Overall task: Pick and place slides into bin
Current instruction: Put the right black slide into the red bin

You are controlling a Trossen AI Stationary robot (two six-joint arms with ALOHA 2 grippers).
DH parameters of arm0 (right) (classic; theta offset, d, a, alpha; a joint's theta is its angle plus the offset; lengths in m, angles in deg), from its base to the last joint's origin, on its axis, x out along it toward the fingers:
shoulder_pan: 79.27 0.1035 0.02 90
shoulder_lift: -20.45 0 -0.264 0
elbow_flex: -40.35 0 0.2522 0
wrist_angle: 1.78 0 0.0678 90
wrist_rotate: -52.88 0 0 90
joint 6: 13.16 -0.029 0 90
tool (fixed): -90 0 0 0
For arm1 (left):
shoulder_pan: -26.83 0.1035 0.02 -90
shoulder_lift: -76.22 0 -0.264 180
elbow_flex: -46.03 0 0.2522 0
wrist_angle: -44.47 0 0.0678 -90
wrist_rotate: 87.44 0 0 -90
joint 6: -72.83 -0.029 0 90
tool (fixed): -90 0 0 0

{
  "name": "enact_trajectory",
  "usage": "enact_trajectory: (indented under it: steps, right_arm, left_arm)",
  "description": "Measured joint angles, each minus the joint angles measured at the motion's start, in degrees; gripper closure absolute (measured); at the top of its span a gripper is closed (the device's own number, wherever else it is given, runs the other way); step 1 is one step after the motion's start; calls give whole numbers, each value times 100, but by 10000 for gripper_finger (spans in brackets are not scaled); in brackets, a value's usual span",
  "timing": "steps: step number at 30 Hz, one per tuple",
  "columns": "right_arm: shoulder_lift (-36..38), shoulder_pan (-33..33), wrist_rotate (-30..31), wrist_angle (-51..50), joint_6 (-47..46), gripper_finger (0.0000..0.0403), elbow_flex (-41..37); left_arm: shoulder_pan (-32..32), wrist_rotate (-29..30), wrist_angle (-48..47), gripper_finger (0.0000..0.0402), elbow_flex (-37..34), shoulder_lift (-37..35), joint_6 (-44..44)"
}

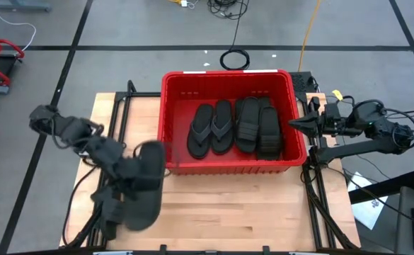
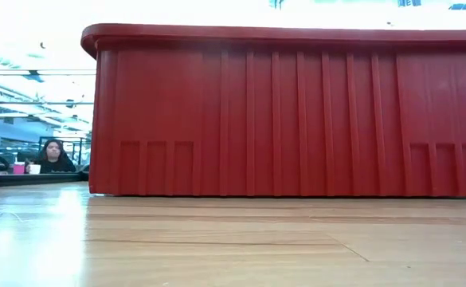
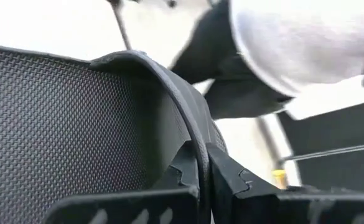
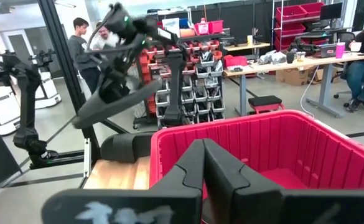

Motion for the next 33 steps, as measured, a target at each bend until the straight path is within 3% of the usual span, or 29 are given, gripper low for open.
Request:
enact_trajectory:
  steps: [13, 19, 24, 33]
  right_arm:
    - [-162, 0, 1, -2, 113, 403, 0]
    - [-188, 0, 15, -2, 304, 403, 0]
    - [-188, 0, 5, -2, 345, 403, 0]
    - [-208, 0, -12, -7, 345, 403, 0]
  left_arm:
    - [2819, -105, -2804, 401, 2831, 2189, -3853]
    - [3634, 339, -2772, 401, 3988, 3309, -4854]
    - [4091, 621, -2435, 401, 4852, 4149, -5121]
    - [4547, 371, -1958, 400, 5164, 5158, -5543]
